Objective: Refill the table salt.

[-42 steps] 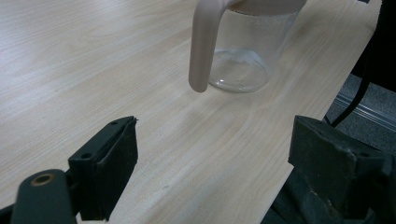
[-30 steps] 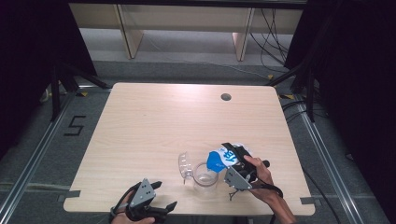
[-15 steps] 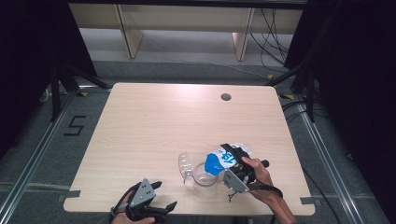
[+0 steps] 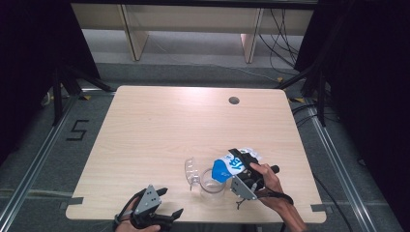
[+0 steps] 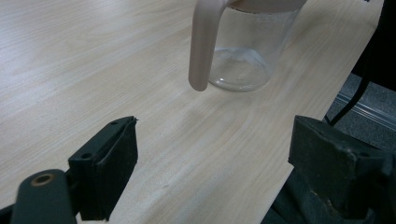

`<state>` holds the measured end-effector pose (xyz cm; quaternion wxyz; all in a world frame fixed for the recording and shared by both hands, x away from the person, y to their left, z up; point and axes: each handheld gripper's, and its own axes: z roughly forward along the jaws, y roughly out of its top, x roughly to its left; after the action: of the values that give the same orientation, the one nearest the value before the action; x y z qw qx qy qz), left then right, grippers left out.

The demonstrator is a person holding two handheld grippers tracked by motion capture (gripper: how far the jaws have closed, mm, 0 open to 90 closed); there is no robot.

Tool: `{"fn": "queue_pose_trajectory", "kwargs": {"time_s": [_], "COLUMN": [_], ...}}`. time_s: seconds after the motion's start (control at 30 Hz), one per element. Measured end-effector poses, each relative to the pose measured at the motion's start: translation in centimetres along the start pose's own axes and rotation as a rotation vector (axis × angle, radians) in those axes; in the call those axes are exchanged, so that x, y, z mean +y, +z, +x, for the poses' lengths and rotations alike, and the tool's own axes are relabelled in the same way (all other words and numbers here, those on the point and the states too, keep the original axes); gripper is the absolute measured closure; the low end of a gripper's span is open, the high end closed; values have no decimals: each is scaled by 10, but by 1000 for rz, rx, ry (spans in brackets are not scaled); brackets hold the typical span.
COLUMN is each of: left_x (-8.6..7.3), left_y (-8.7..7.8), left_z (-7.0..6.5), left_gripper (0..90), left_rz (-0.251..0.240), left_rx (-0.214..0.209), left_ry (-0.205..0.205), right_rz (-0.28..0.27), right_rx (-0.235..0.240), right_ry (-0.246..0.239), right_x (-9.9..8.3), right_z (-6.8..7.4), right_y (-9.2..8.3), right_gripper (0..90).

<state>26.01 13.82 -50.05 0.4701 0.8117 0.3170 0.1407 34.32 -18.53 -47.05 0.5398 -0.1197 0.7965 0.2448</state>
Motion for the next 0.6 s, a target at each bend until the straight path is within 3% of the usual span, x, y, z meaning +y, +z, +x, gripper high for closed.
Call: {"fn": "queue_pose_trajectory", "kwargs": {"time_s": [0.03, 0.07, 0.17, 0.27, 0.3, 0.33, 0.4, 0.43, 0.47, 0.5, 0.53, 0.6], "left_x": [0, 0, 0, 0, -1, -1, -1, 0, 0, 0, -1, -1], "left_y": [0, 0, 0, 0, 0, 0, 0, 0, 0, 0, 0, 1], "left_z": [0, 0, 0, 0, -2, -2, -2, -1, 0, 0, -1, -1], "left_gripper": [152, 152, 153, 153, 153, 152, 153, 153, 152, 152, 153, 153], "left_rz": [0, -1, -1, 0, 0, 1, 3, 3, 4, 1, 1, -3], "left_rx": [0, -3, -2, -2, 0, -1, -1, -4, -3, -3, -4, -5], "left_ry": [0, -1, 1, 3, -25, -23, -21, -14, -5, 0, -22, -22], "right_rz": [0, 11, -8, 23, 22, 27, 27, 29, 34, 28, 24, 33], "right_rx": [-1, 8, -2, -5, -6, -3, -22, -21, -4, -12, -12, -10], "right_ry": [-8, 49, 4, 20, 4, 11, -72, -69, -17, -5, -15, -30], "right_x": [0, 0, 1, 1, 1, 0, 1, 1, 0, 0, 0, 1], "right_z": [0, 4, 0, 1, 0, 1, -4, -3, 0, 2, 1, 0], "right_y": [0, -1, 0, -3, -3, -3, -3, -3, -3, -2, -2, -3], "right_gripper": [467, 466, 469, 470, 470, 470, 471, 471, 471, 471, 472, 472]}}
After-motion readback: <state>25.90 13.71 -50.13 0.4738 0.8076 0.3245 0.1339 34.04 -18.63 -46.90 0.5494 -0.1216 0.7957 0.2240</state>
